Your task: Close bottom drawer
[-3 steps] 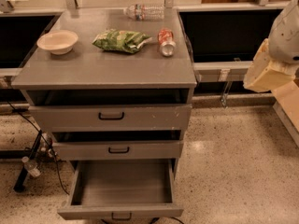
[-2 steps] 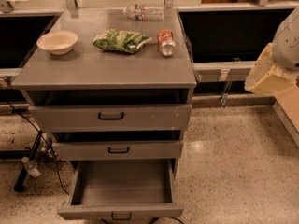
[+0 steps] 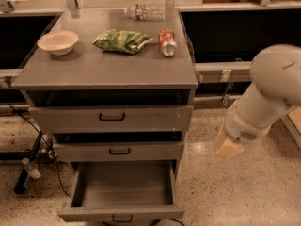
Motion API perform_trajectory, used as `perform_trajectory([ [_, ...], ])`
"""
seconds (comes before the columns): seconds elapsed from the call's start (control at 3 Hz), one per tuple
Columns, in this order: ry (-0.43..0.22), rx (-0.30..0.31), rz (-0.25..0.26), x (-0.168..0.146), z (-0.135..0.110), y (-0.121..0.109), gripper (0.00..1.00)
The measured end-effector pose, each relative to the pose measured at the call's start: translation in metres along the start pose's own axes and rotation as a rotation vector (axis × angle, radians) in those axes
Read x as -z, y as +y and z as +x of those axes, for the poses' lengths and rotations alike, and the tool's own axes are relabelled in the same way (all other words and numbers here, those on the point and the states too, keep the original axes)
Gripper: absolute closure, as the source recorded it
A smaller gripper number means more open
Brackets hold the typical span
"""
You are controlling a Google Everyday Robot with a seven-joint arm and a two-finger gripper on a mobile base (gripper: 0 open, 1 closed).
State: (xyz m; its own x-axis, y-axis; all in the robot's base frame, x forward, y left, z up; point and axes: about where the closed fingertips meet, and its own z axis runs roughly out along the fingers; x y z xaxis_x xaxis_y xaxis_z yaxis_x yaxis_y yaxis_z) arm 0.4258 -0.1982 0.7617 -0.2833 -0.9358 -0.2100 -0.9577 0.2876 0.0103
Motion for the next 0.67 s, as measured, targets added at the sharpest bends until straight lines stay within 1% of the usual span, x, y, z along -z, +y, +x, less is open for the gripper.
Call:
perform_trajectory([
  [0.33, 0.008, -0.003, -0.022, -0.007, 0.005, 0.006, 1.00],
  [0.67, 0.007, 0.003, -0.030, -0.024, 0.004, 0.015, 1.00],
])
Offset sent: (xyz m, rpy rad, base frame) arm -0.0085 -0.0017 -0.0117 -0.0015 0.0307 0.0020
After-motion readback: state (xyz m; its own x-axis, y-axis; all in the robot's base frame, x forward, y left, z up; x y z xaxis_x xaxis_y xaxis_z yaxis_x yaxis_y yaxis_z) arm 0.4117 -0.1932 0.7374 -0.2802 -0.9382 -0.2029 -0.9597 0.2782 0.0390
